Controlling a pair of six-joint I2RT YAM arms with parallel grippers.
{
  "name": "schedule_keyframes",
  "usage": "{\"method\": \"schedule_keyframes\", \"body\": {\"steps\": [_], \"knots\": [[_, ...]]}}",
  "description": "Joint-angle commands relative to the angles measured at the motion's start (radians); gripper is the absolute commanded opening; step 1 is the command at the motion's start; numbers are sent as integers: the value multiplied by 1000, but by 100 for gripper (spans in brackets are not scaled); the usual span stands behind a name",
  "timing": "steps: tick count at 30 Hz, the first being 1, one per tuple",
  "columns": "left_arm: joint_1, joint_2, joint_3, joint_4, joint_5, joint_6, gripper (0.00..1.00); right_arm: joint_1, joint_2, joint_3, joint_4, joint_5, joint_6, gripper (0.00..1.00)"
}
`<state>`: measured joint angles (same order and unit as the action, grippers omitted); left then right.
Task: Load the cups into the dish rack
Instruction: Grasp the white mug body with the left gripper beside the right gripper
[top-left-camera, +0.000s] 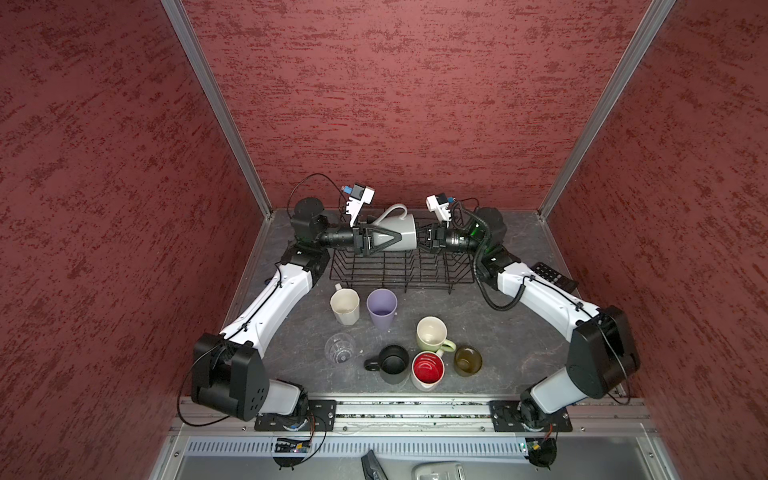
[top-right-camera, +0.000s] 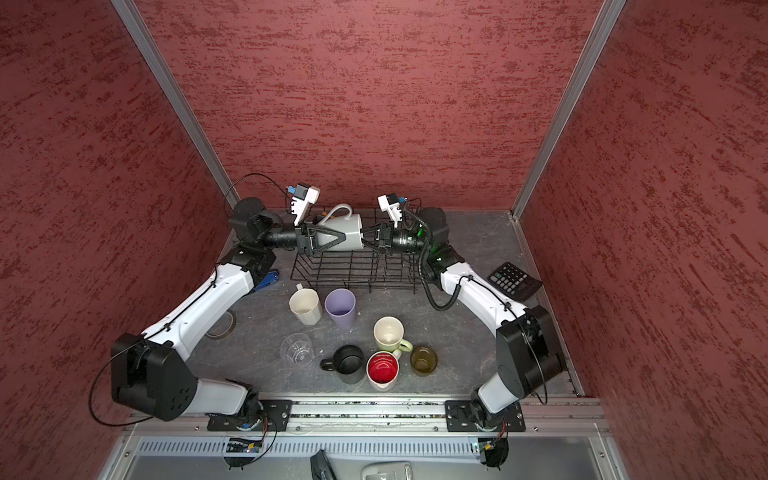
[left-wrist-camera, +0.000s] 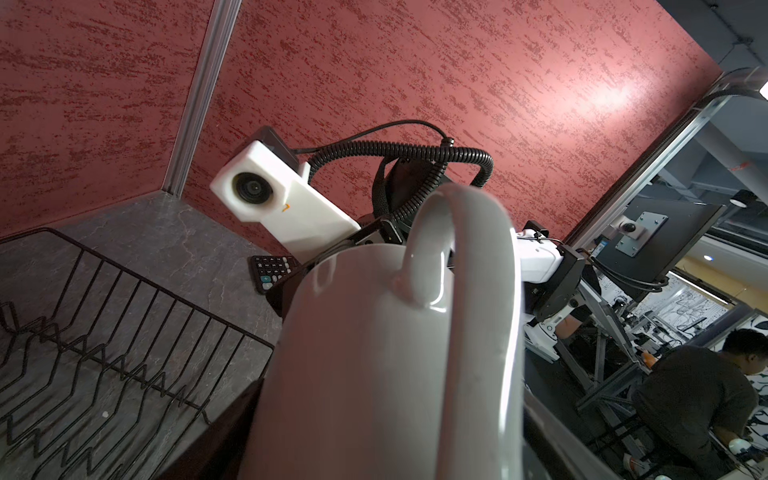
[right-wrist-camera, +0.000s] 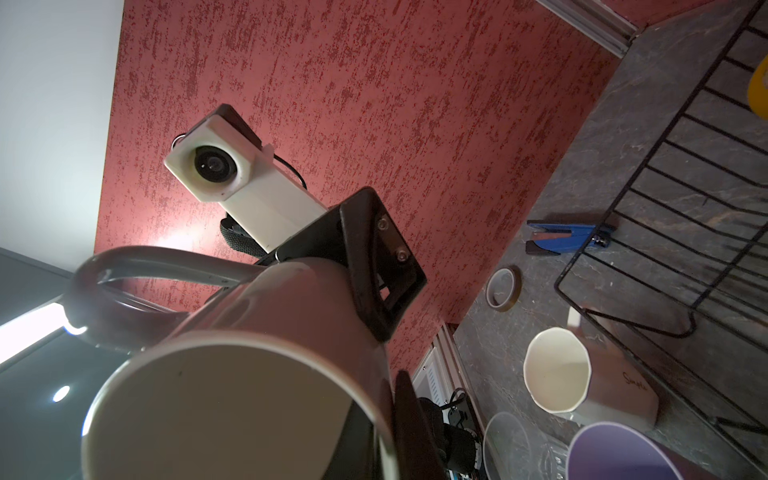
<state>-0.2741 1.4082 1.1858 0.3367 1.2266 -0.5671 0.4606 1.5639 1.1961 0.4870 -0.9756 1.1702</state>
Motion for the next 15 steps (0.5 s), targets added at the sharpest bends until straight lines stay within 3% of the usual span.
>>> {"method": "schedule_keyframes", "body": {"steps": [1,6,11,15], "knots": [[-1,-18,37,36,-18,39,0,-7,-13,-4,8,28,35,0],[-7,-6,44,40,-26,38,2,0,-21,-14,17,37,41,0],[-17,-3,41,50,-23,42,55,6,-30,-32,46,66,56,0],[-20,0,43,46,-21,44,74,10,-28,-45,75,81,76,0]]}}
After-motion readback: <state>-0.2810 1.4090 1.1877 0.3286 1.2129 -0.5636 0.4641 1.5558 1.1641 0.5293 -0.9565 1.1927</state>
